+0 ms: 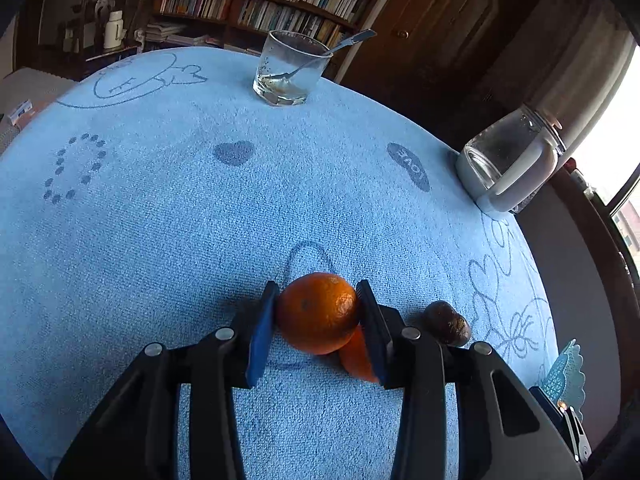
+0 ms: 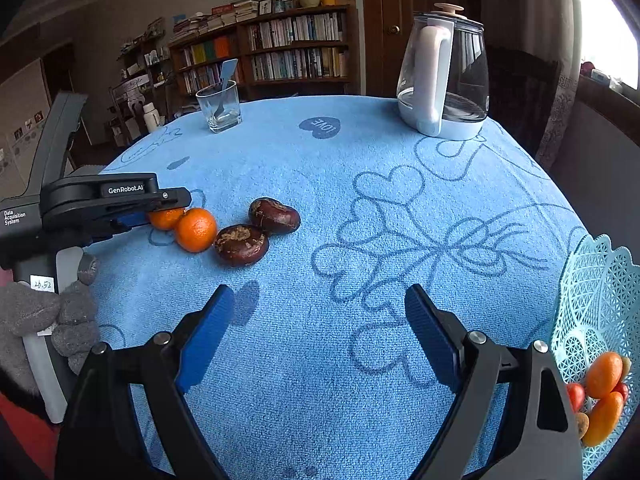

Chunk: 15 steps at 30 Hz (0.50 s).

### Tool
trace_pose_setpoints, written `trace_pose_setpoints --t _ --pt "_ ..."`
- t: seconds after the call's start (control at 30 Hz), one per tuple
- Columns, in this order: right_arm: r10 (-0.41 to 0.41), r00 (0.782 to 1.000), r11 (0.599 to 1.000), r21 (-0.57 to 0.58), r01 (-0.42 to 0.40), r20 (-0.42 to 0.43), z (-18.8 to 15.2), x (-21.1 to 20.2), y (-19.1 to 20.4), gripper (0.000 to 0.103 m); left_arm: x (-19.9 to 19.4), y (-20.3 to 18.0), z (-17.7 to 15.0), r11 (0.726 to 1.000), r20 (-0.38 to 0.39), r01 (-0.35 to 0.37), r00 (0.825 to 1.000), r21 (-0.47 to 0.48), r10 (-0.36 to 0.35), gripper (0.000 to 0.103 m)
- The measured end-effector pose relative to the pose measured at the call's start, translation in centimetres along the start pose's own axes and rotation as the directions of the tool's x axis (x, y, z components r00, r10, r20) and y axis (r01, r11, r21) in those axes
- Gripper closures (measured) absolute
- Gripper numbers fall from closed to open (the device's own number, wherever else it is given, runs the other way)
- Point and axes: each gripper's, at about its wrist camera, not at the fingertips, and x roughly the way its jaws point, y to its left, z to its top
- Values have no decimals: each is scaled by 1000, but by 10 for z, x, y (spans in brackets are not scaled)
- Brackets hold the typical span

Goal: Organize fruits
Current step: 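Grasp a dark brown chestnut-like fruit with the right tool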

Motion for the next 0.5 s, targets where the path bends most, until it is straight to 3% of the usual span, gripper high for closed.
trace_pose_setpoints --t 0.3,0.5 --pt "83 995 996 -22 -84 -64 23 38 25 15 -14 2 -1 989 127 -142 982 38 136 63" --pt "94 988 995 -31 -98 -122 29 67 35 35 -5 11 -3 985 113 -169 980 36 164 63"
